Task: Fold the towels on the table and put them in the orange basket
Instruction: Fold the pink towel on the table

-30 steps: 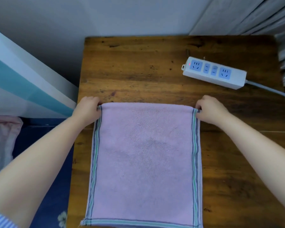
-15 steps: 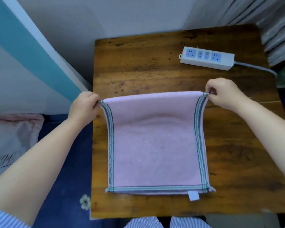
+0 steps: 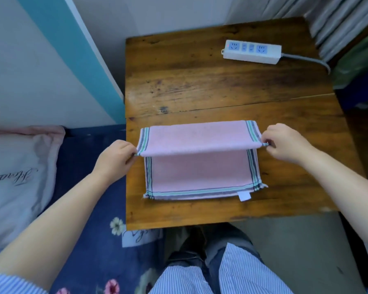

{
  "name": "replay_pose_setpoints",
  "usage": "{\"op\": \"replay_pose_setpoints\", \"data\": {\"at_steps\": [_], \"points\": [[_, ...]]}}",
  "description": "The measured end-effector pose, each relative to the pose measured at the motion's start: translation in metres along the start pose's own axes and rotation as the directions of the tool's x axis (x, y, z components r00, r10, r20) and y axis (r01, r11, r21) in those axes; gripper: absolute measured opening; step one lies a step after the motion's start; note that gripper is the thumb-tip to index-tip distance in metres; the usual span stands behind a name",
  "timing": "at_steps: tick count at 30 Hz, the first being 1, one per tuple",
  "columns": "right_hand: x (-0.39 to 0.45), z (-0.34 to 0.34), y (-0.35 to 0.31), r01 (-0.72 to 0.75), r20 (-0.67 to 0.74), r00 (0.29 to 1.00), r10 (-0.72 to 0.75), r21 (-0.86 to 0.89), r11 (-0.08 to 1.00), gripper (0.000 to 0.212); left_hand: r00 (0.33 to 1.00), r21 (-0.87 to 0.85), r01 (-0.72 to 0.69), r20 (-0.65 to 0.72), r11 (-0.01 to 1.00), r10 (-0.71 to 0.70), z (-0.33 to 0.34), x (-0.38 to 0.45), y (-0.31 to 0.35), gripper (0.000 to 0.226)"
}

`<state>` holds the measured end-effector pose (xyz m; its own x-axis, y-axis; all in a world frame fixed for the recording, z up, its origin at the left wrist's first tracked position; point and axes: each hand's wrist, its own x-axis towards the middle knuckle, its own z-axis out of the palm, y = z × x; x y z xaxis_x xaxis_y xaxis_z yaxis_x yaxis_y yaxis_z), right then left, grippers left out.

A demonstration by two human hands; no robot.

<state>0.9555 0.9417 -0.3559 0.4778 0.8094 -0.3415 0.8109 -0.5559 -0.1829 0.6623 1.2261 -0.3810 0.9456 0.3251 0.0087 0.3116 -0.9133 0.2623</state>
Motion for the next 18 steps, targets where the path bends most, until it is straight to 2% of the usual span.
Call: {"op": "replay_pose_setpoints", "data": {"at_steps": [3,6,8,11,14,18], "points": [[-0.021,0.012,0.001,0.065,-0.082,0.994,-0.07,-0.061,0.996,0.007,1.0,0.02,0.006,0.007,1.0,-0.006,0.004,-0.021,0.011,0.022],[-0.039,0.032,0.008,0.183,-0.16,0.966,-0.203,-0.13,0.975,0.025,0.999,0.066,-0.032,0.028,0.997,0.031,0.013,-0.042,0.022,0.026],[-0.049,0.042,0.009,0.187,-0.135,0.968,-0.212,-0.175,0.967,0.028,0.997,0.118,-0.027,0.069,0.993,0.019,0.019,-0.055,0.032,0.028],[-0.057,0.056,0.008,0.166,-0.109,0.975,-0.192,-0.211,0.963,0.03,0.982,0.194,0.072,0.159,0.978,-0.104,0.032,-0.067,0.045,0.033],[-0.064,0.073,0.009,0.131,-0.129,0.978,-0.166,-0.239,0.962,0.03,0.98,0.223,0.147,0.097,0.964,-0.172,0.052,-0.073,0.053,0.041],[-0.069,0.086,0.006,0.121,-0.185,0.969,-0.165,-0.227,0.966,0.03,0.974,0.228,0.203,0.049,0.952,-0.219,0.054,-0.082,0.06,0.038]]}}
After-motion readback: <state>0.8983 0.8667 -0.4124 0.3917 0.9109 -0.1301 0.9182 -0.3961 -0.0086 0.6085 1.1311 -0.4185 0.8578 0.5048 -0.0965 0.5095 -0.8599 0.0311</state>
